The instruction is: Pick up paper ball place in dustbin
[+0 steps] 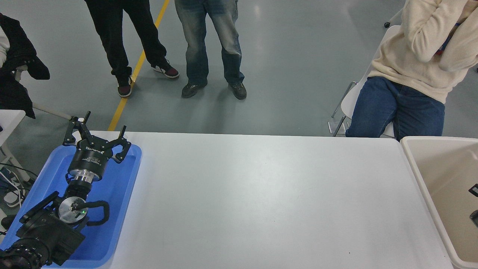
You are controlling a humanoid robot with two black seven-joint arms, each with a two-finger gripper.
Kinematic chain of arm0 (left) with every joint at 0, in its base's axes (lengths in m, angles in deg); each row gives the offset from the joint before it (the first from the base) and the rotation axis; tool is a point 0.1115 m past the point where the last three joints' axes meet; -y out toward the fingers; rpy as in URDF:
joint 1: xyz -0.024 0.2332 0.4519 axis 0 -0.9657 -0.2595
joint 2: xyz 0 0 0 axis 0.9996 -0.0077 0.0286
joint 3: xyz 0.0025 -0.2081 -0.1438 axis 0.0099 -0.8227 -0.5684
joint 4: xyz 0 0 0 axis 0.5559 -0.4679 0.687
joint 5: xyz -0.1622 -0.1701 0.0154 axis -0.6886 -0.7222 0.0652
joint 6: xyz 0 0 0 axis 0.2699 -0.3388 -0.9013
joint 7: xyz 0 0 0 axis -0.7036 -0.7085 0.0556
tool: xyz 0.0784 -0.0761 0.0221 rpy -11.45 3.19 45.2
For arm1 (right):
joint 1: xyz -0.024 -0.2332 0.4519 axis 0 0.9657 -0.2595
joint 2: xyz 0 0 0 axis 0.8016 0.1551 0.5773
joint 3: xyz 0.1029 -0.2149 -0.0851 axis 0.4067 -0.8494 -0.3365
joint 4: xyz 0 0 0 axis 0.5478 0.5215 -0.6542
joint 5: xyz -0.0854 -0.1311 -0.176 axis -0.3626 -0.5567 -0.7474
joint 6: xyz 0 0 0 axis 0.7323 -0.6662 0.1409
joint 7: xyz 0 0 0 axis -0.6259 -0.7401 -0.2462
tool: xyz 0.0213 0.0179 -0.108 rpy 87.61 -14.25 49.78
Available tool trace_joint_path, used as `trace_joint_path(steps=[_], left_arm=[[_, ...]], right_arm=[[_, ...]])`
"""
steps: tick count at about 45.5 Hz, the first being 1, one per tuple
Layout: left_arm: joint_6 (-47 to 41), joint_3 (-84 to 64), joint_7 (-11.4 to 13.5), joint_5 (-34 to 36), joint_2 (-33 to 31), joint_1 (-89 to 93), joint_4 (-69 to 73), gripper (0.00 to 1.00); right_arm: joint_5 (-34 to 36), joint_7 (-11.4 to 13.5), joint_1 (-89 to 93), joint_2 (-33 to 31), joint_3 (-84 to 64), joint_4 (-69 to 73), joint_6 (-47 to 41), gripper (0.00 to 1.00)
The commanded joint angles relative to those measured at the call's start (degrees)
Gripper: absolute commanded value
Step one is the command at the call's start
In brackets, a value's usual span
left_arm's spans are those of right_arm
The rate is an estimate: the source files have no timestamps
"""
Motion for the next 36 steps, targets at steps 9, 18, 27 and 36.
trace_joint_path(steps=[9,18,27,36], left_arm=[[0.00,0.02,0.00,0.00,0.00,-0.01,0.00,1.00],[0.00,0.02,0.00,0.00,0.00,0.08,0.00,1.00],[0.00,0.02,-0.09,0.00,-0.09,0.08,0.00,1.00],[0.00,0.02,-0.09,0.00,-0.09,0.08,0.00,1.00]], right_arm=[[0.30,0.01,-0.40,0.08,0.45,0.49,1.03,1.00],[0.39,0.01,-3.74,-1.41,3.69,1.54,0.68,1.00],[-0.23,0.01,-5.50,-9.39,30.51,14.07,0.33,1.00],[0.39,0.27,-1.98,-10.91,52.46,23.33,-0.38,1.00]])
